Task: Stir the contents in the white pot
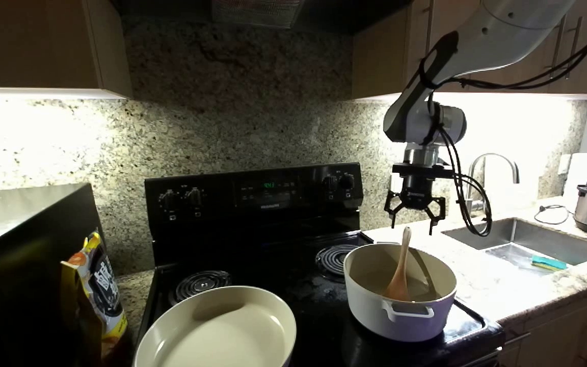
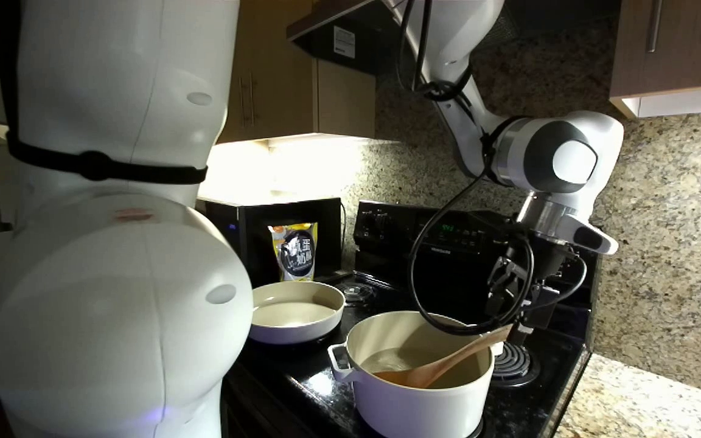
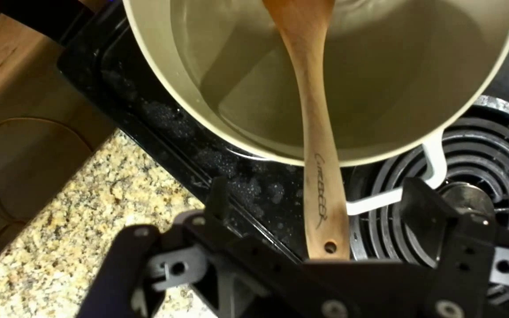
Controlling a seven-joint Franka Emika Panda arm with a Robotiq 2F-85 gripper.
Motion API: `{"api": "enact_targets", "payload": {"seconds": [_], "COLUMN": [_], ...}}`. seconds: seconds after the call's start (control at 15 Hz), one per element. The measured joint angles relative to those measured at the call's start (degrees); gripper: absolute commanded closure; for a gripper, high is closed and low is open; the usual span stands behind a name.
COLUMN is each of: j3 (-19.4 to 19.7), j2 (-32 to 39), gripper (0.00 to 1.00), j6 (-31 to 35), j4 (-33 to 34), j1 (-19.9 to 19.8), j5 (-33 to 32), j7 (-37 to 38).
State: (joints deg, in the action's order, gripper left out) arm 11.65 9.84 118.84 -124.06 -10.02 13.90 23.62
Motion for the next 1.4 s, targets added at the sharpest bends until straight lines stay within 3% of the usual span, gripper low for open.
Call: {"api": "enact_targets", "payload": {"seconds": [0.13,0.87,1.07,1.13,1.2,1.4], "j3": [-0.25,-0.39,-0.41,-0.43,-0.45,-0.47], "j2": [0.21,2.7,3.27,3.36,3.44,3.74], "gripper": [0.26,0.98,0.89,0.5,0.49,0.32], "j6": [-1.47,-2.2,-2.21,-2.21,-2.21,-2.2], "j4": [0.04,2.89,3.64,3.81,3.91,4.09], "j1": [0.04,0.13,0.37,0.44,0.48,0.49], "j5": [0.0,0.0,0.0,0.0,0.0,0.0], "j7": [-0.55,-0.62,-0.6,-0.6,-0.6,-0.59]}}
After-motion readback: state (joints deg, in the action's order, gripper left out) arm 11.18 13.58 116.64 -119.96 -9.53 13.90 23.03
